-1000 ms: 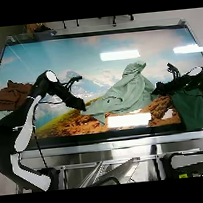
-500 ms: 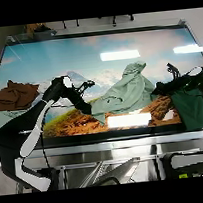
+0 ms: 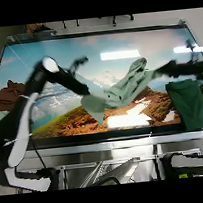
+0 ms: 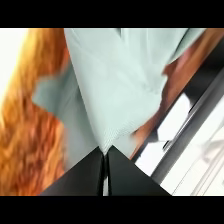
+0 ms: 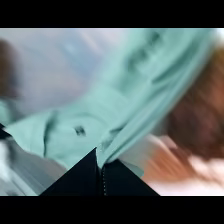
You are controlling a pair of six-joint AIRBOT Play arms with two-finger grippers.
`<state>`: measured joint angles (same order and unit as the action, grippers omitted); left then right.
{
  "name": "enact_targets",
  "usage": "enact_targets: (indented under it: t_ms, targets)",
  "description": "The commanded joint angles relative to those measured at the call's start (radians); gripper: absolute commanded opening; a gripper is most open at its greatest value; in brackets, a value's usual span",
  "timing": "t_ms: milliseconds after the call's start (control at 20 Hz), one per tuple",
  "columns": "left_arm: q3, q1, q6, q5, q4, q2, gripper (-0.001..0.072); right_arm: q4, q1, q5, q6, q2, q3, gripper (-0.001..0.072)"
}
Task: Fold the shirts.
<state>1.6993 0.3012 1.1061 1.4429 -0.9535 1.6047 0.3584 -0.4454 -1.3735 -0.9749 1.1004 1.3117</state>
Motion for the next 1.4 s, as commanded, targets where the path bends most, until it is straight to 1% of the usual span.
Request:
enact_targets:
  t_ms: [0, 50, 100, 150, 250, 300, 350, 450, 550, 600, 700, 800, 850, 900, 1000, 1100, 1150, 1200, 1300, 1350]
  targets:
    - [0.307, -0.158, 0.135, -0.053, 0.333, -0.196, 0.0015, -0.596, -0.131, -0.04, 0.083, -0.099, 0.234, 0.0019]
    - [0.393, -0.22, 0.192, -0.103, 0.371, -0.251, 0.0016, -0.703, -0.172, -0.011, 0.094, -0.117, 0.325, 0.0019]
    - [0.451, -0.29, 0.246, -0.175, 0.378, -0.319, 0.0016, -0.759, -0.209, 0.032, 0.094, -0.132, 0.407, 0.0019]
    - [0.456, -0.362, 0.274, -0.252, 0.378, -0.401, 0.0016, -0.778, -0.249, 0.089, 0.093, -0.149, 0.49, 0.0019]
    - [0.351, -0.498, 0.275, -0.378, 0.381, -0.576, 0.0016, -0.779, -0.315, 0.177, 0.09, -0.18, 0.612, 0.0019]
    - [0.27, -0.565, 0.272, -0.418, 0.378, -0.668, 0.0016, -0.779, -0.336, 0.201, 0.085, -0.194, 0.652, 0.0019]
    - [0.204, -0.623, 0.271, -0.432, 0.379, -0.737, 0.0016, -0.776, -0.35, 0.215, 0.085, -0.208, 0.682, 0.0019]
    - [0.1, -0.736, 0.258, -0.432, 0.379, -0.835, 0.0016, -0.717, -0.352, 0.222, 0.086, -0.235, 0.702, 0.0019]
    - [0.035, -0.809, 0.256, -0.431, 0.381, -0.874, 0.0016, -0.577, -0.351, 0.213, 0.077, -0.254, 0.702, 0.0019]
    - [0.005, -0.818, 0.255, -0.42, 0.381, -0.878, 0.0016, -0.525, -0.351, 0.187, 0.061, -0.253, 0.702, 0.0019]
    - [-0.053, -0.763, 0.245, -0.391, 0.4, -0.843, 0.0017, -0.469, -0.35, 0.091, 0.058, -0.242, 0.672, 0.0019]
    - [-0.115, -0.603, 0.21, -0.402, 0.393, -0.754, 0.0017, -0.45, -0.316, 0.03, 0.06, -0.226, 0.587, 0.0019]
    - [-0.143, -0.518, 0.183, -0.438, 0.365, -0.701, 0.0017, -0.396, -0.264, 0.032, 0.06, -0.215, 0.52, 0.0019]
    - [-0.164, -0.426, 0.175, -0.486, 0.293, -0.638, 0.0017, -0.325, -0.198, 0.046, 0.069, -0.204, 0.447, 0.0019]
    - [-0.167, -0.282, 0.181, -0.573, 0.106, -0.499, 0.0017, -0.135, -0.02, 0.134, 0.09, -0.159, 0.277, 0.0019]
    - [-0.167, -0.218, 0.22, -0.652, -0.014, -0.354, 0.0017, 0.057, 0.122, 0.29, 0.09, -0.068, 0.129, 0.0019]
    - [-0.167, -0.214, 0.237, -0.689, -0.048, -0.273, 0.0018, 0.116, 0.163, 0.356, 0.09, 0.005, 0.085, 0.0019]
    - [-0.166, -0.227, 0.24, -0.726, -0.048, -0.195, 0.0018, 0.129, 0.177, 0.391, 0.09, 0.086, 0.075, 0.0019]
    - [-0.134, -0.264, 0.241, -0.77, -0.045, -0.045, 0.0018, 0.08, 0.18, 0.447, 0.095, 0.254, 0.082, 0.0019]
    - [-0.098, -0.281, 0.241, -0.768, -0.04, 0.026, 0.0019, 0.025, 0.18, 0.471, 0.136, 0.331, 0.089, 0.0019]
